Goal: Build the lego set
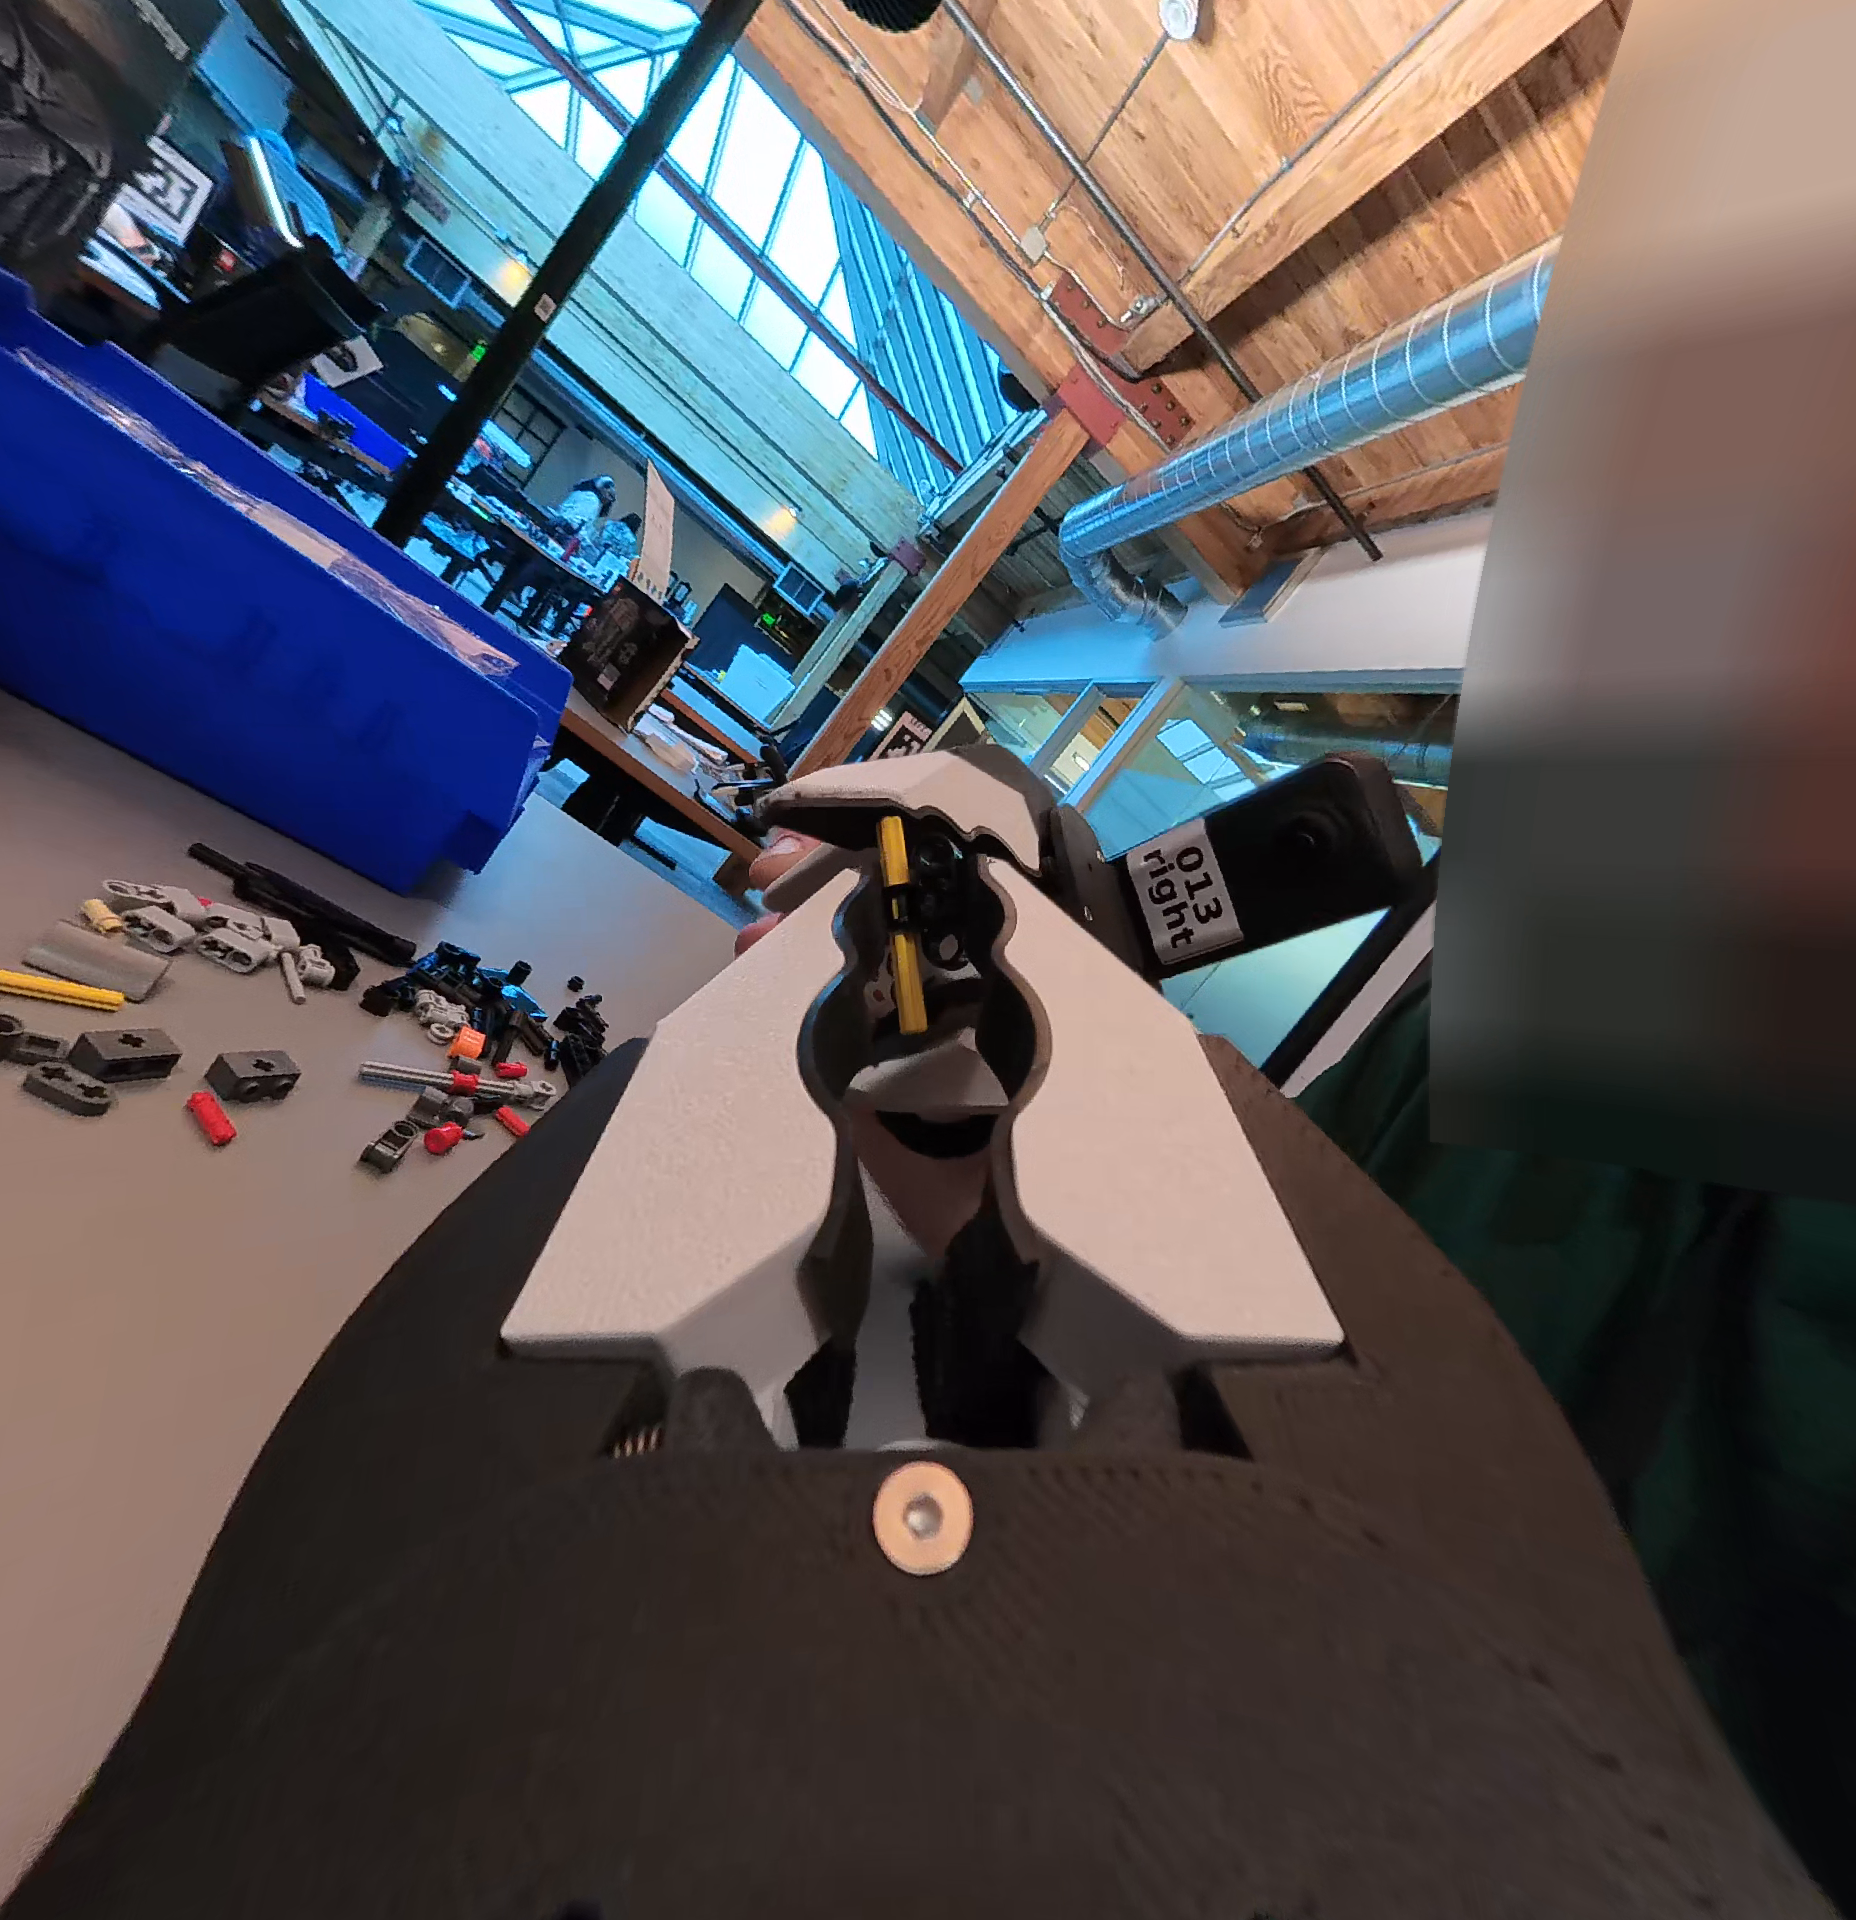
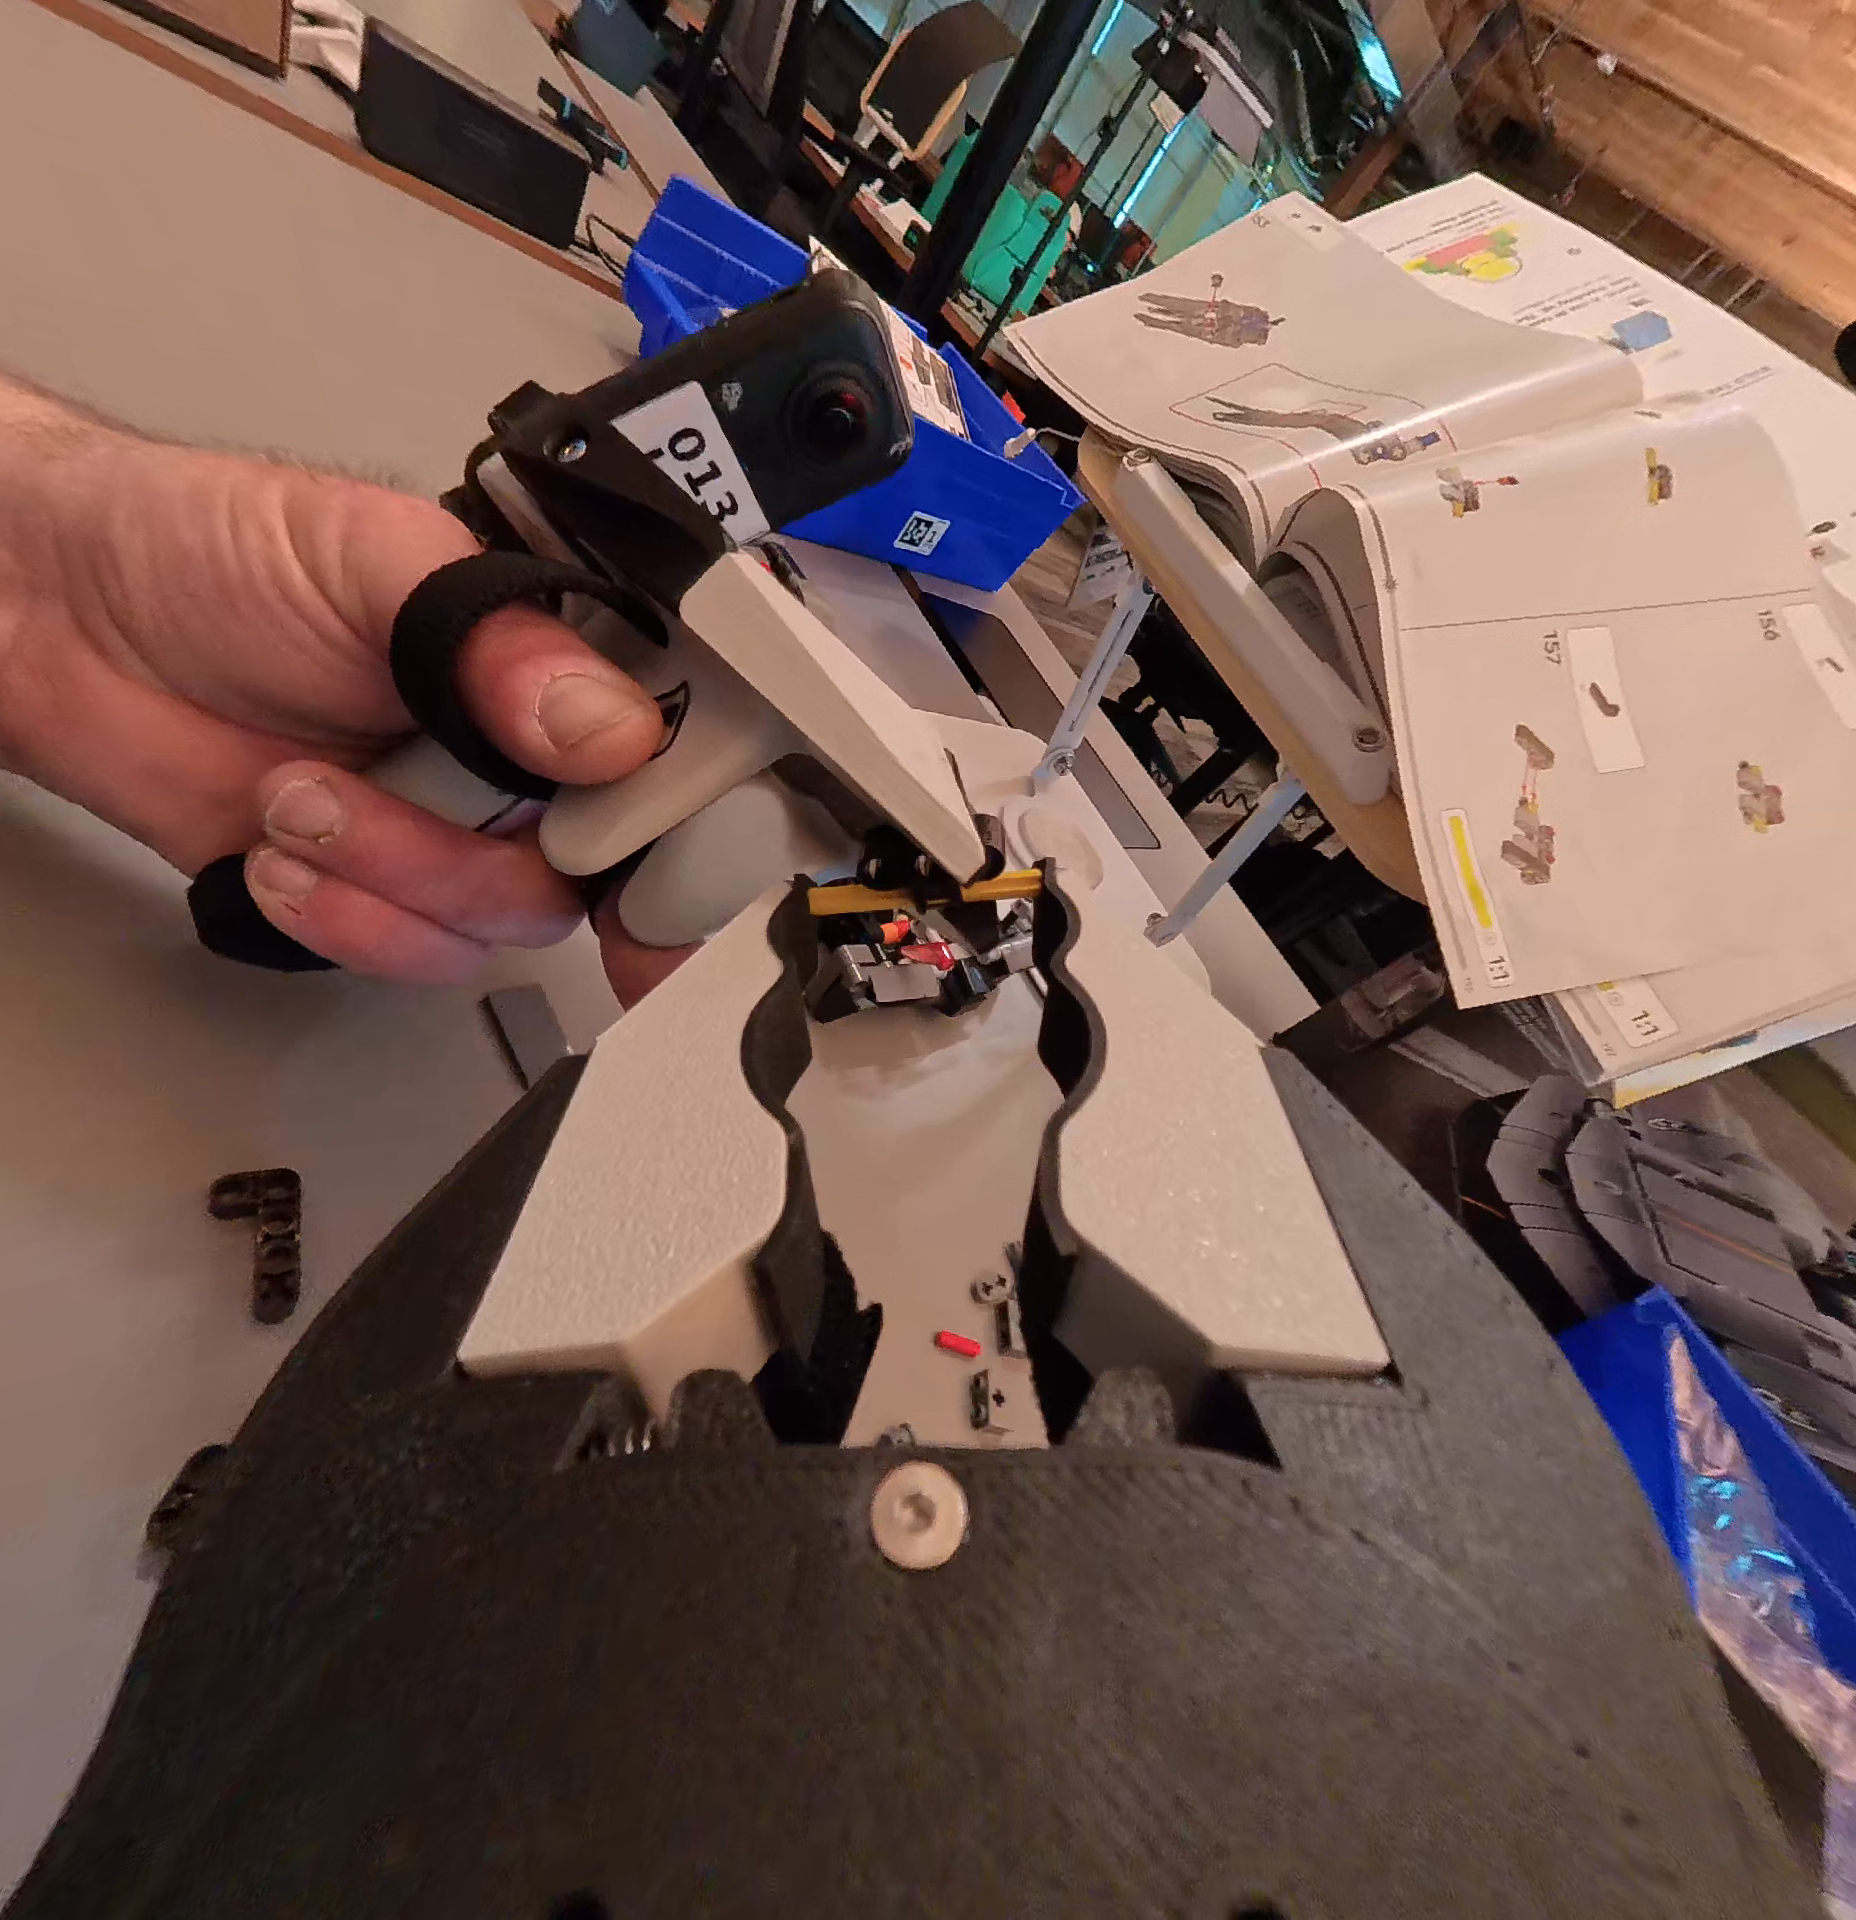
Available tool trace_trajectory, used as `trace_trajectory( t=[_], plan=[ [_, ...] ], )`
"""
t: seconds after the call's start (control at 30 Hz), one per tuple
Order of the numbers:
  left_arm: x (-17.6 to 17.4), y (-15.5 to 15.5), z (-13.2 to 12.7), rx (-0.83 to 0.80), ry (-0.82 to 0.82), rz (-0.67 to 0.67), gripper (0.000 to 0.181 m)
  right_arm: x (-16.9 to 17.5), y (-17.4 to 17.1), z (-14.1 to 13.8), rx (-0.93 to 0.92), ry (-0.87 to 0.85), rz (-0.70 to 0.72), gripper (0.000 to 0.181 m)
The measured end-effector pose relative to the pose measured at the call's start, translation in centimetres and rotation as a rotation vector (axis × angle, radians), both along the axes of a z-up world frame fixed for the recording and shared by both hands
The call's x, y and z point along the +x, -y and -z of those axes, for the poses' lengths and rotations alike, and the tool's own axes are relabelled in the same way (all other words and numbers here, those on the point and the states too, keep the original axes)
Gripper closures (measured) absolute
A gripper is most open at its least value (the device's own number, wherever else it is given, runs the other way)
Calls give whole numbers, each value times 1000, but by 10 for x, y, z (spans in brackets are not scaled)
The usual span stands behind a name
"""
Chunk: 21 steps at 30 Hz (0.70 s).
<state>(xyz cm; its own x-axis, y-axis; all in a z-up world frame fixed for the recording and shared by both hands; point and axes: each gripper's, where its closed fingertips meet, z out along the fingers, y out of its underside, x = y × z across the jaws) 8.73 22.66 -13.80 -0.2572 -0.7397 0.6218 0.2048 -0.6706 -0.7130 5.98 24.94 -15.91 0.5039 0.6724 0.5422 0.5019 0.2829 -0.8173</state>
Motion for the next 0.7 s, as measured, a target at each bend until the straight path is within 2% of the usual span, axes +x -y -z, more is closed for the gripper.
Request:
trace_trajectory(
  t=[0.27,0.43,0.57,0.7],
  plan=[
    [0,-3,1,-25,3,-10,168,1,-3,1,-65,-59,0,140],
    [3,-4,6,-12,-21,-19,167,4,-6,4,-43,-30,16,140],
    [3,0,-2,38,-29,-30,168,4,-1,-4,-31,-61,-6,141],
    [1,-3,3,15,-29,-26,168,3,-3,0,-26,-29,14,141]
  ],
)
